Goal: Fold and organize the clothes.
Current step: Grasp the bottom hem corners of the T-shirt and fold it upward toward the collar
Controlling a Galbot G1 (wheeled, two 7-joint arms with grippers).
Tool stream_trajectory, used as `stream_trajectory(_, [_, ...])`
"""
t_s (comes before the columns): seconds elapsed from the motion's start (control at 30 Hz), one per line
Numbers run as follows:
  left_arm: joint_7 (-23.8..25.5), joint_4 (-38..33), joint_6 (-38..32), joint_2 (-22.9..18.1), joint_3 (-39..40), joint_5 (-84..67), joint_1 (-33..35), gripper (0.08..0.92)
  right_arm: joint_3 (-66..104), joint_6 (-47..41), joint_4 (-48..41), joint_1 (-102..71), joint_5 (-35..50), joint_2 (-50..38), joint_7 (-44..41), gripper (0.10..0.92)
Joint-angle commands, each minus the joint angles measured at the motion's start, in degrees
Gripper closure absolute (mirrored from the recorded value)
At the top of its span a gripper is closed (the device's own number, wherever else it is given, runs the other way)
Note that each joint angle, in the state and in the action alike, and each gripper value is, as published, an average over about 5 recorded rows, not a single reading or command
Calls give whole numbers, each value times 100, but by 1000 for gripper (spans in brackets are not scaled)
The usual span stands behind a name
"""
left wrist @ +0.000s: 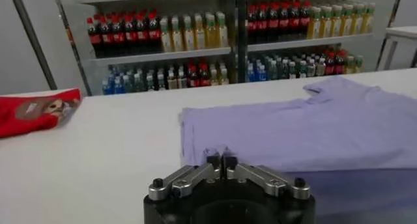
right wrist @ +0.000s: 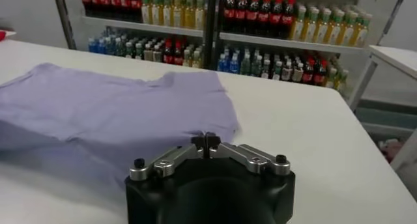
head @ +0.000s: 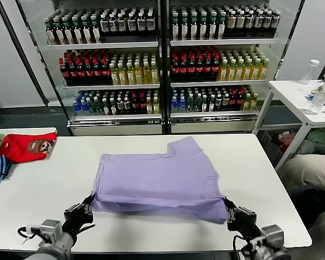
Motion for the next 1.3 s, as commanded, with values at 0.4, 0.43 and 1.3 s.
stream_trajectory(0.4, [289,1880,-130,-180,569,478,-1502,889,-978,-223,-1488,1469,-4,643,128,835])
stream_trajectory(0.43, [265,1990,-125,-198,561,531,-1525,877,-987,-218,-1554,1494,-25,689,132,809])
stream_trajectory(1.3, [-201,980,363,-58,153,-180,-412,185,-447,-297,-741,-4,-74,579,387,228])
